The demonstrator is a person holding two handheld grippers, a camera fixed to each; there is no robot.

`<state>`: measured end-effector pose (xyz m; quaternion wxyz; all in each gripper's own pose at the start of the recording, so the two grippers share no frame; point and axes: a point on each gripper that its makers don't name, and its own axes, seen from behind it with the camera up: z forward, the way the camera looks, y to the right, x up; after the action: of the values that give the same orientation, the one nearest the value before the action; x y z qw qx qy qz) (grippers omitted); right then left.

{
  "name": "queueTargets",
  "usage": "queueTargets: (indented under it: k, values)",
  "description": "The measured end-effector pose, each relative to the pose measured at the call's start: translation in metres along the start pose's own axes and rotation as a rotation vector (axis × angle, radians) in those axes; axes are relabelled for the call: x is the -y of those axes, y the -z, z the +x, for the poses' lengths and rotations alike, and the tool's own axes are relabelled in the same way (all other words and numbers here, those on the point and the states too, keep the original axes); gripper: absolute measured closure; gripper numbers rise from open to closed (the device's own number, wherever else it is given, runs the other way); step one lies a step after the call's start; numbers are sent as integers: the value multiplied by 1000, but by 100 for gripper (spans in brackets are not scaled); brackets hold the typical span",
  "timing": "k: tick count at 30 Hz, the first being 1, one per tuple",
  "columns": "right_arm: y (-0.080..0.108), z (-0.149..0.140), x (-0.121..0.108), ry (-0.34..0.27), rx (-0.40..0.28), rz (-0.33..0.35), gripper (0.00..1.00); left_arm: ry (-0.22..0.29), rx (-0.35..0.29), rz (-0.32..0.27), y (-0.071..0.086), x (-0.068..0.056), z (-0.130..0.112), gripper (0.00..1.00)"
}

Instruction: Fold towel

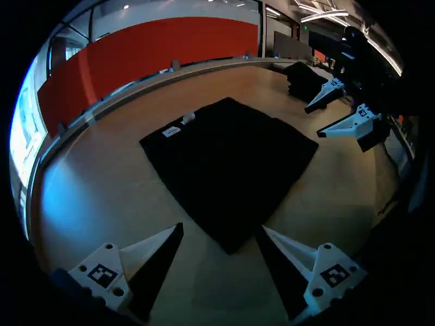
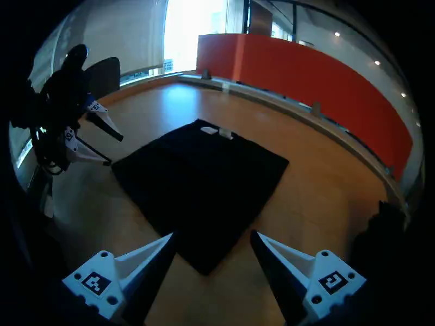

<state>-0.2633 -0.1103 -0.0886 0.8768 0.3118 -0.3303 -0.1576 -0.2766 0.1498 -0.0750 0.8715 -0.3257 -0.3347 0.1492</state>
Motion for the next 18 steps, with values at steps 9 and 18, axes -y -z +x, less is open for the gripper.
queueTargets:
  k: [9, 18]
  values:
    - [-9, -31, 3, -5, 61, 19, 1, 15, 51, -9, -12, -5, -15, 4]
    - [-9, -43, 3, -7, 91, 37, 16, 39, 87, -33, -17, -15, -22, 5]
